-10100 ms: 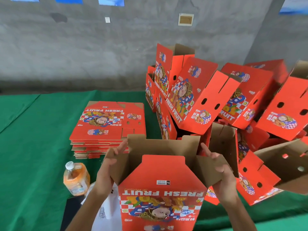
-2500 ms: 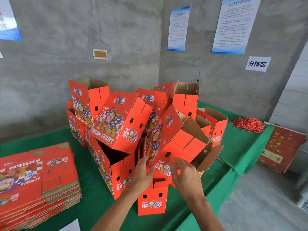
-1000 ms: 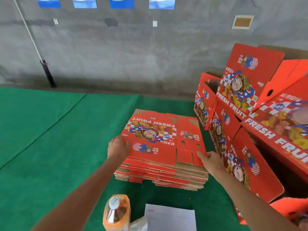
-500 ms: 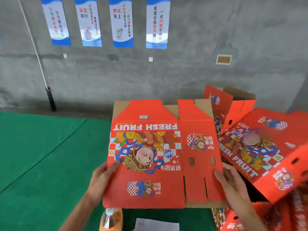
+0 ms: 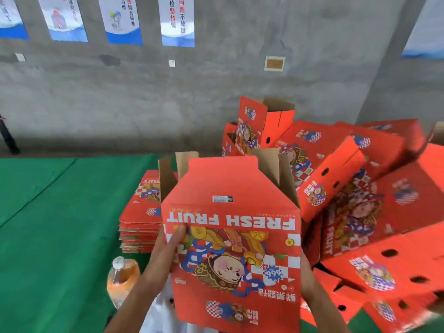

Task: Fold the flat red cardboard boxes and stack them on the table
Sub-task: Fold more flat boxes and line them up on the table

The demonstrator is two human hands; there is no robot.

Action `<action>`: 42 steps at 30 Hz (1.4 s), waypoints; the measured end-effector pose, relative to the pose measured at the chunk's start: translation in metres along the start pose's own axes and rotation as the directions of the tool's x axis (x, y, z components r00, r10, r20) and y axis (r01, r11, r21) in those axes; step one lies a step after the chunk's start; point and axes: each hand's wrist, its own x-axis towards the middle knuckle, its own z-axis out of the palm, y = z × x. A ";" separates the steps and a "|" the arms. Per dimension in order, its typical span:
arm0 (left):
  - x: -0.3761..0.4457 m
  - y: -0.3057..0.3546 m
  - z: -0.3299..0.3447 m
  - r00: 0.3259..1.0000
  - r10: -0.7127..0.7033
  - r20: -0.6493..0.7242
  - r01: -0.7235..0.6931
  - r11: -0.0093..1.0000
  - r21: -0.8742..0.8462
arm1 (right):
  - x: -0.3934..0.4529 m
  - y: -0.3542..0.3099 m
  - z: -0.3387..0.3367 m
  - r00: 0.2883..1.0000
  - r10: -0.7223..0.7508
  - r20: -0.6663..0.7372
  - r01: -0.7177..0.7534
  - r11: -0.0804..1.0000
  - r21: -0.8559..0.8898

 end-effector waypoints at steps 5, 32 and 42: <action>-0.028 -0.033 0.013 0.989 0.088 -0.123 -0.087 0.996 0.015 | -0.015 0.009 -0.020 0.997 0.036 0.062 -0.023 0.980 -0.200; -0.082 -0.035 0.025 0.984 0.138 -0.112 -0.134 0.990 0.038 | -0.002 -0.013 0.007 0.983 0.025 -0.182 -0.080 0.951 -0.299; -0.083 -0.021 0.013 0.965 0.249 0.086 -0.262 0.865 0.427 | -0.009 -0.017 -0.002 0.982 -0.167 -0.093 0.120 0.918 -0.378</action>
